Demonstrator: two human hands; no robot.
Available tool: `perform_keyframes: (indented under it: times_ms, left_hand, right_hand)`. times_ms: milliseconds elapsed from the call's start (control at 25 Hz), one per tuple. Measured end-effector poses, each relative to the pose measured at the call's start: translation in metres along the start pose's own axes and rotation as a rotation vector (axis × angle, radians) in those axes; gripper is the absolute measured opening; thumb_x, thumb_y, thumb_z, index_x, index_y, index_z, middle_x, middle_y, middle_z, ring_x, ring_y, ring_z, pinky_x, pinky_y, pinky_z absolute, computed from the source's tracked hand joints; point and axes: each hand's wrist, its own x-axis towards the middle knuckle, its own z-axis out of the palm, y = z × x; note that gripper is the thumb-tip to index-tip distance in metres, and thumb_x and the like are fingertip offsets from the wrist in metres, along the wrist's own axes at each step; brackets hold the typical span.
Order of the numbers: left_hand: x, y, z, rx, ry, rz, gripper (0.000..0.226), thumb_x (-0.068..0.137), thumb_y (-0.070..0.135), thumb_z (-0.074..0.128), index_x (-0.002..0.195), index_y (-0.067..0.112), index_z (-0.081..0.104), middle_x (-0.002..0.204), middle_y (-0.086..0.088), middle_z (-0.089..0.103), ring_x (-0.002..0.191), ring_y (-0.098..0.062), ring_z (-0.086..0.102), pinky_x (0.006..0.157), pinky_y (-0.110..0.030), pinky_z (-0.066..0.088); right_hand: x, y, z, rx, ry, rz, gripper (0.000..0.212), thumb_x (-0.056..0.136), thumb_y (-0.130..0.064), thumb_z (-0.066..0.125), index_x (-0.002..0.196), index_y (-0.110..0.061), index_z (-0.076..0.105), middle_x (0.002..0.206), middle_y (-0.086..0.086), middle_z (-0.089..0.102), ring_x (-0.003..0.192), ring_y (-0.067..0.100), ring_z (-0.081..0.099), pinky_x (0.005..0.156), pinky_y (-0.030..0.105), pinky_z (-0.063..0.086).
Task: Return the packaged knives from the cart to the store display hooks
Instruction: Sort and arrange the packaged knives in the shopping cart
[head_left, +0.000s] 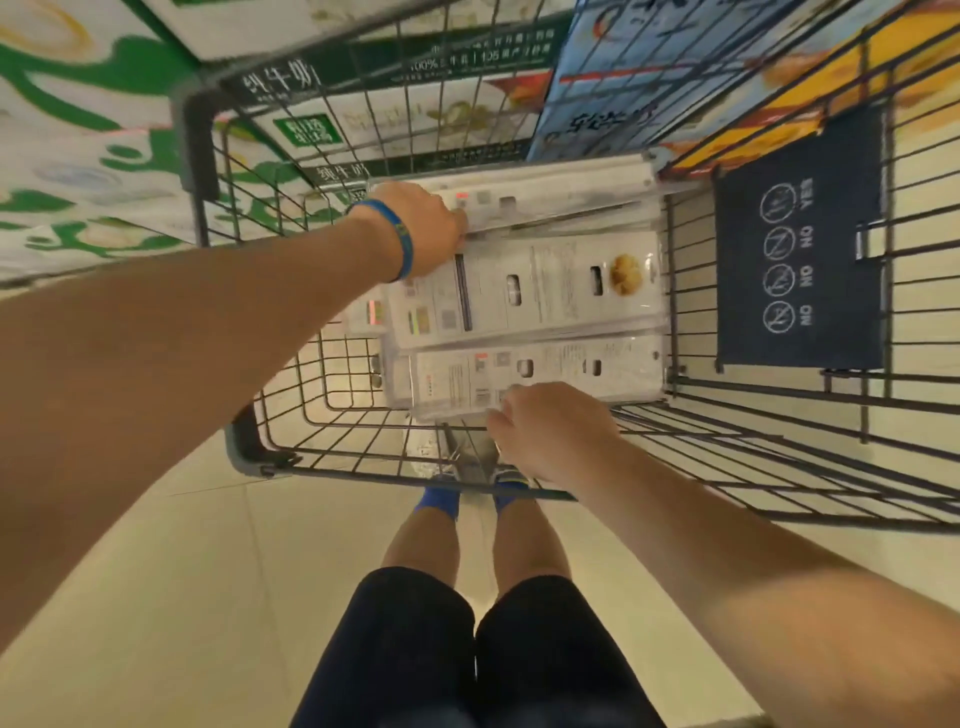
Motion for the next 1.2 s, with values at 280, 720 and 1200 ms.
perform_keyframes:
  times_ms: [280, 720, 1200]
  left_hand:
    - [-0.098, -0.026, -0.051, -0.188, 0.288, -0.275, 0.035, 0.105, 0.040, 0.032, 0.110, 0.012, 0.053, 0.066, -0.009, 0.054, 0.058, -0.030, 0.056, 0.052, -0.035, 0.043]
    - [-0.202, 0.092, -0.102, -1.521, 0.415, -0.599, 0.051, 0.101, 0.049, 0.045, 0.069, 0.010, 0.057, 0.060, -0.008, 0.060, 0.056, -0.016, 0.057, 0.057, -0.035, 0.051]
    - [-0.233, 0.121, -0.128, -1.998, 0.498, -0.591, 0.038, 0.085, 0.061, 0.058, 0.079, 0.026, 0.074, 0.072, 0.004, 0.073, 0.069, -0.013, 0.070, 0.062, -0.029, 0.057]
  right_hand:
    - [-0.036, 0.022, -0.049, 1.054, 0.084, 0.233, 0.038, 0.107, -0.039, 0.043, 0.109, -0.012, 0.070, 0.112, 0.011, 0.074, 0.098, 0.025, 0.069, 0.081, 0.038, 0.055]
    - [-0.101, -0.034, -0.080, 1.815, 0.342, 0.097, 0.072, 0.073, -0.065, 0.076, 0.129, -0.020, 0.065, 0.122, 0.003, 0.074, 0.114, 0.029, 0.069, 0.104, 0.050, 0.052]
    - [-0.161, -0.032, -0.096, 1.588, 0.524, 0.198, 0.100, 0.049, -0.090, 0.060, 0.124, -0.024, 0.065, 0.119, 0.002, 0.071, 0.108, 0.028, 0.068, 0.102, 0.049, 0.052]
